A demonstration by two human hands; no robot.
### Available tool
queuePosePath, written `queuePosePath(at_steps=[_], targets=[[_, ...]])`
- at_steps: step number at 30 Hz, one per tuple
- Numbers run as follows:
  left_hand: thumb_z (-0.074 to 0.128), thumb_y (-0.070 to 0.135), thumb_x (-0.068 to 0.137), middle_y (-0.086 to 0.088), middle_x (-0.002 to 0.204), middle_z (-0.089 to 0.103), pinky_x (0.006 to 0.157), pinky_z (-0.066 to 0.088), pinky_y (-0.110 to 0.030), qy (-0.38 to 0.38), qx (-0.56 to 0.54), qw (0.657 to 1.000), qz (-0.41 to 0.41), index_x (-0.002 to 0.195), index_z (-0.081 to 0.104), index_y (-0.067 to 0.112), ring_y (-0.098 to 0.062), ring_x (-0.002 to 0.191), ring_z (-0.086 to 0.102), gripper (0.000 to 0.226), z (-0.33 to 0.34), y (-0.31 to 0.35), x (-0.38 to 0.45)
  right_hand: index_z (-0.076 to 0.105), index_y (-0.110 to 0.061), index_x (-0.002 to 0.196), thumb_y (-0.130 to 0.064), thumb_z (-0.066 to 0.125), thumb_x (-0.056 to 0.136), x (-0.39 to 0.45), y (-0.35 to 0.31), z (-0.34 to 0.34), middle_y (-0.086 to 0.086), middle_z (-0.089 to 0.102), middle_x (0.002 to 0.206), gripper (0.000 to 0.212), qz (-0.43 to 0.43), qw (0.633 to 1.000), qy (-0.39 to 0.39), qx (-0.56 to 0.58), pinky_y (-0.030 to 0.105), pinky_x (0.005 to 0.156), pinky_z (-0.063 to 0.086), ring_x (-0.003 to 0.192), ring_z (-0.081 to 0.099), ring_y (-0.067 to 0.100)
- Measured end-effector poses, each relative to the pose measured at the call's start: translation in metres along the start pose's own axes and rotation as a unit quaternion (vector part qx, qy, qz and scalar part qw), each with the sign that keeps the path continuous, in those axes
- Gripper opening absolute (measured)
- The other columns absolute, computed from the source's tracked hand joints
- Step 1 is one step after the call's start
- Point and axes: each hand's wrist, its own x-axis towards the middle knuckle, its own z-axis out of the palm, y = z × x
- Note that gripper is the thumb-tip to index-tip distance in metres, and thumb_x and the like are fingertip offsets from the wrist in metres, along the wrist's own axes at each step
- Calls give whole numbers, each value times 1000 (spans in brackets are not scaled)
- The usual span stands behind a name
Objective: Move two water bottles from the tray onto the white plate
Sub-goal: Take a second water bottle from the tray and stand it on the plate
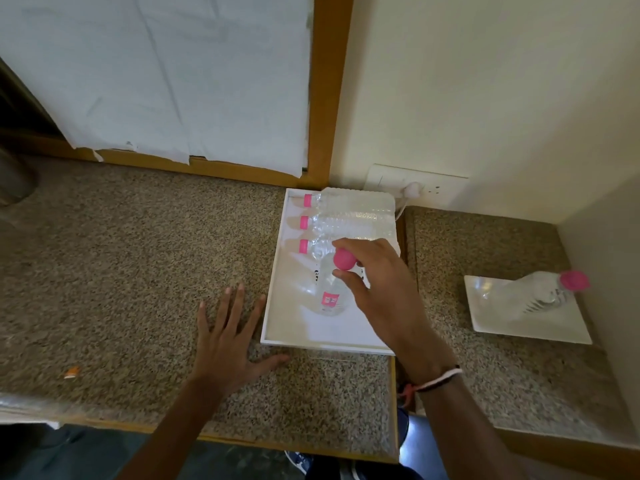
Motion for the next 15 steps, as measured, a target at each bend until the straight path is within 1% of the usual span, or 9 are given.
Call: queuePosePath(at_steps=[2,5,8,10,13,15], targets=[[36,99,67,-15,168,20,118,17,-73,-3,4,1000,-11,158,22,25,-36,156,15,118,-5,2,-1,56,-19,125,-16,65,88,1,2,-2,1,65,114,38,-9,1000,-1,-9,36,82,51,106,51,19],[34,99,68,-15,168,20,117,20,-74,4,7,1000,-18,158,24,22,-36,156,16,119,-13,8,-3,55,-19,126,-15,63,89,-4,10,-11,0,64,118,38,-13,1000,11,-10,32,85,48,108,49,17],[35,99,67,-18,168,19,116,18,-75,21,15,1000,-11,158,24,20,-38,155,17,121,-22,16,-2,56,-20,125,-16,63,90,-11,17,-31,-2,64,116,36,-11,999,50,11,28,86,45,106,50,15],[35,99,67,-21,167,21,115,20,-77,38,27,999,-11,158,24,18,-40,154,19,122,-30,26,3,58,-21,123,-18,64,89,-14,26,-48,-2,66,114,35,-15,997,81,11,27,84,44,104,53,16],[35,99,67,-22,165,26,112,25,-78,70,33,997,0,157,27,18,-41,153,24,121,-44,58,15,59,-22,122,-21,66,88,-17,46,-84,-2,68,114,34,-26,992,124,-18,29,80,47,104,56,17],[36,99,67,-19,167,22,113,28,-77,86,12,996,7,158,25,21,-40,154,20,120,-51,80,22,60,-23,121,-21,65,88,-19,57,-103,-4,69,114,33,-27,988,146,-27,31,78,49,102,57,17]])
